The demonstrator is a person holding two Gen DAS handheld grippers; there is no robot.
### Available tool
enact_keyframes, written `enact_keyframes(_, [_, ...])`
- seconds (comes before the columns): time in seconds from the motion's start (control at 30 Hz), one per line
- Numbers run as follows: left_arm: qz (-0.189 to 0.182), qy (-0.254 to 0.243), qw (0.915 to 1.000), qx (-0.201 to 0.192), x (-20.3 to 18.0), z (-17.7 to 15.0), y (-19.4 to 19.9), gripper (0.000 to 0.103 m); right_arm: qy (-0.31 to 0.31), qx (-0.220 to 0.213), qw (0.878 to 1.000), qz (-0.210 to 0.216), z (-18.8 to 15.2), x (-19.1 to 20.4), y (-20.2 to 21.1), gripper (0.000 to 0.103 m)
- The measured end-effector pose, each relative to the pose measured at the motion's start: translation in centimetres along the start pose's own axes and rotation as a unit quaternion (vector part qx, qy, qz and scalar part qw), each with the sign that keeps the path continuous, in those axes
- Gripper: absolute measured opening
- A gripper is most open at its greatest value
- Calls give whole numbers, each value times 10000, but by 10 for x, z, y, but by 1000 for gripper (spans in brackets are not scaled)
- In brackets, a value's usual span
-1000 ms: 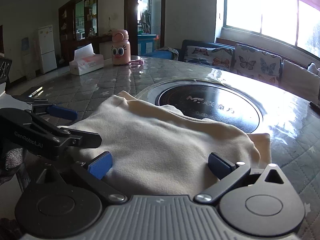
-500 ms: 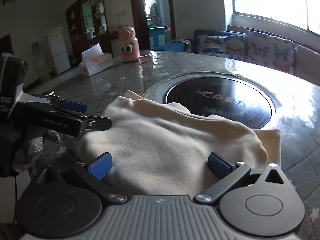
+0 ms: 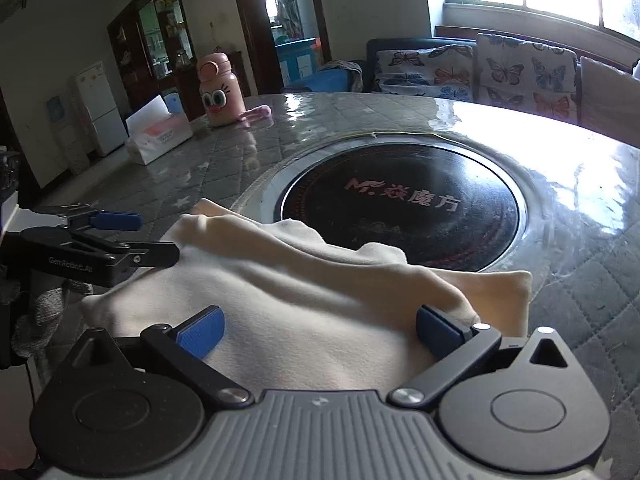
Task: Fold clothes
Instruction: 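Smooth the folded sweatshirt edges with both open grippers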
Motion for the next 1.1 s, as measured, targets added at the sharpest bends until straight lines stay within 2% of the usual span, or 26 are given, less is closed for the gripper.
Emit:
enact_keyframes(0.17, [125, -4, 9999, -17, 0, 7, -7, 103, 78, -143, 9999, 25, 13, 4, 3, 103])
enact_keyframes(0.3, [319, 19, 9995, 76, 7, 9, -19, 103, -81, 103, 9999, 20, 9, -4, -15, 103])
enact_keyframes(0.4, [220, 157, 9996, 88, 9, 13, -17, 103, -27, 84, 10000, 5, 11, -3, -14, 103])
enact_keyframes(0.53, [51, -41, 10000, 23, -7, 21, -17, 103, 52, -13, 10000, -6, 19, 0, -8, 103])
enact_keyframes(0.67, [-135, -254, 9995, 135, -23, 22, -27, 103, 16, 35, 10000, 34, 19, -2, -10, 103])
enact_keyframes(0.9, [-22, -266, 9987, 438, -24, 21, -55, 103, 61, 129, 9999, 76, 18, -1, -16, 103])
enact_keyframes(0.97, [-36, -221, 9986, 470, -22, 21, -57, 103, 70, 206, 9997, 55, 16, -2, -20, 103])
enact_keyframes(1.1, [-79, -155, 9989, 439, -19, 23, -52, 103, 119, 90, 9999, 39, 17, 1, -12, 103])
Point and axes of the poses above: each gripper's, at about its wrist camera, not at the fingertips, and y roughly against the way its jaws point, x to its left, z to its top, the point moved 8 cm from there along -y, roughly the way its jaws point, and after that the axes turned 9 degrees about y, right-handed, at the moved point
